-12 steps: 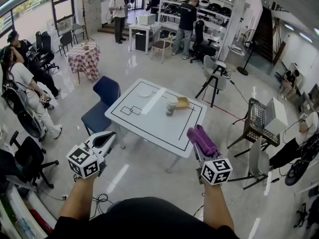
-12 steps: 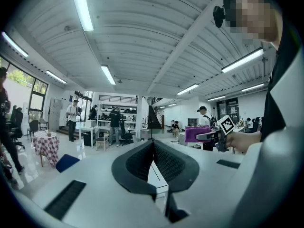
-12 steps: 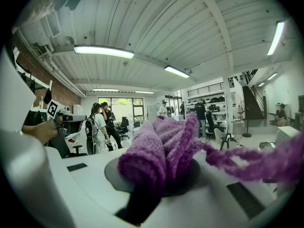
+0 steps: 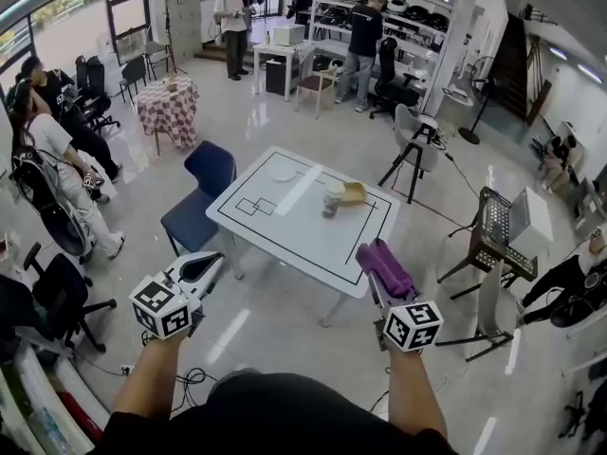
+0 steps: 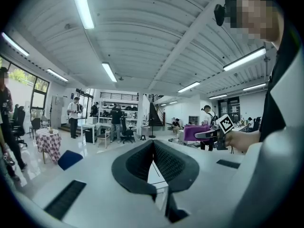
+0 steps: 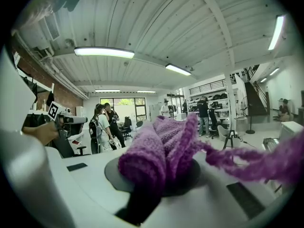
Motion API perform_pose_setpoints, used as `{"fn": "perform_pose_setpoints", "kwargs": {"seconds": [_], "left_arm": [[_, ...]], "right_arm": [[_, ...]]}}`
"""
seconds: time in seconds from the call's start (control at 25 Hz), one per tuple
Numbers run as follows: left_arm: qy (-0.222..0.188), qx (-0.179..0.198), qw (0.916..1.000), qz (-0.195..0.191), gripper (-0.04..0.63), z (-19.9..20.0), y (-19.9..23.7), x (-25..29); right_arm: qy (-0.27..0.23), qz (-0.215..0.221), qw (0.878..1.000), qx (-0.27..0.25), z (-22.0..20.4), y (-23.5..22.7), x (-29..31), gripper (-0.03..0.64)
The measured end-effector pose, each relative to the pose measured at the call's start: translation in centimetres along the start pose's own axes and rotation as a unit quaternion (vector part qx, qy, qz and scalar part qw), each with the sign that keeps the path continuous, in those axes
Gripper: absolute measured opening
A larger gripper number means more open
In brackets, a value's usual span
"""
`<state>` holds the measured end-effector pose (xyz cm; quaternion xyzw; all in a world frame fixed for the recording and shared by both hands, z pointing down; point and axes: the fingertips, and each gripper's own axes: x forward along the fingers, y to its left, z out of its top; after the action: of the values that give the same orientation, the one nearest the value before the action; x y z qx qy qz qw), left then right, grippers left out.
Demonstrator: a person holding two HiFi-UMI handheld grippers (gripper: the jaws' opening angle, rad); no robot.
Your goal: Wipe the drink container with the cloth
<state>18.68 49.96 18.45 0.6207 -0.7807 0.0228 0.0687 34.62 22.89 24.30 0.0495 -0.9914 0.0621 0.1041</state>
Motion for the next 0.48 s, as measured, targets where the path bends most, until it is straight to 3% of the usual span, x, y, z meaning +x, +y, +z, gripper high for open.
{"fn": "perform_pose_setpoints", "kwargs": {"seconds": [0.48], "left_arm": [[0.007, -0.026, 0.9996, -0.004, 0.02, -2.8, 5.5, 3.0]], "right_arm": [[0.015, -0.003, 1.0, 0.01, -0.8, -0.8, 5.7, 0.08]]}}
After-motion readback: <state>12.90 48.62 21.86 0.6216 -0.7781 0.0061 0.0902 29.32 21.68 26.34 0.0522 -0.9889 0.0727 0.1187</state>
